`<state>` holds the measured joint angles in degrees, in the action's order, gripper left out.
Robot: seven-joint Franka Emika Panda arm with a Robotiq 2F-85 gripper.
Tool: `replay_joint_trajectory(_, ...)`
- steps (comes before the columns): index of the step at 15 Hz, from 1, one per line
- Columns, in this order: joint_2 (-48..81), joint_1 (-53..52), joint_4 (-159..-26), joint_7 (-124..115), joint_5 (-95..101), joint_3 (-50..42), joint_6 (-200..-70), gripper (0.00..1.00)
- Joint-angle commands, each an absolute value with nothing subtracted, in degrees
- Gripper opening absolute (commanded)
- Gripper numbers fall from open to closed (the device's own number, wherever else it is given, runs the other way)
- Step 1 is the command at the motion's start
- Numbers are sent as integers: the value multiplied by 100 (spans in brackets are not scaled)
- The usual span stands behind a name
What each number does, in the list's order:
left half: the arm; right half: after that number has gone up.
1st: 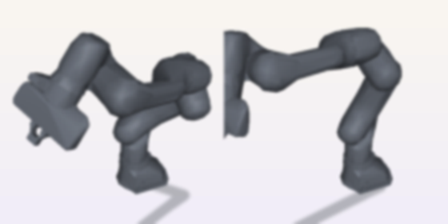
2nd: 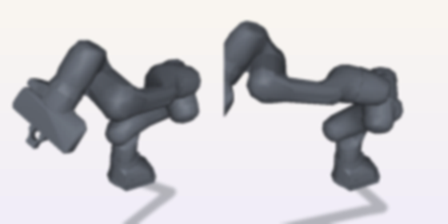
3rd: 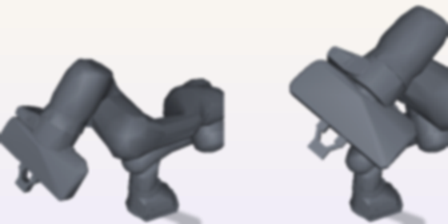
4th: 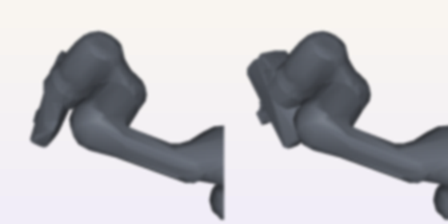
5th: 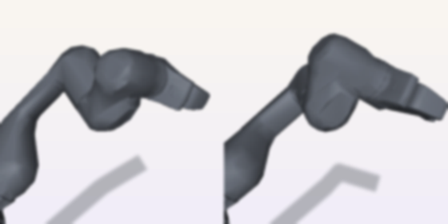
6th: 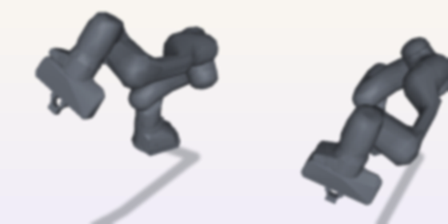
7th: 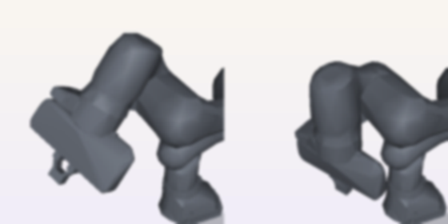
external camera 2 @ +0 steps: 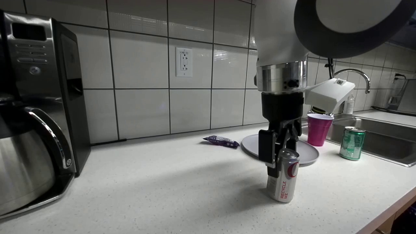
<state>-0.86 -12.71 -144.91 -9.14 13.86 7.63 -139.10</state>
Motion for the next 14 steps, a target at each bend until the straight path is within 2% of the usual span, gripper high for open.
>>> replay_joint_trajectory(1,-241,-1141,-14582,-901,1342,837,-13979,100)
replay_joint_trajectory(2,-243,-1136,-14581,-888,1327,833,-13995,75)
replay_joint_trajectory(3,-240,-1133,-14580,-873,1307,831,-14012,74)
replay_joint_trajectory(7,-254,-1113,-14598,-832,1254,818,-14076,42)
replay_joint_trajectory(8,-263,-1109,-14605,-822,1244,816,-14090,40)
replay_joint_trajectory(14,-339,-1087,-14576,-871,1312,820,-14026,40)
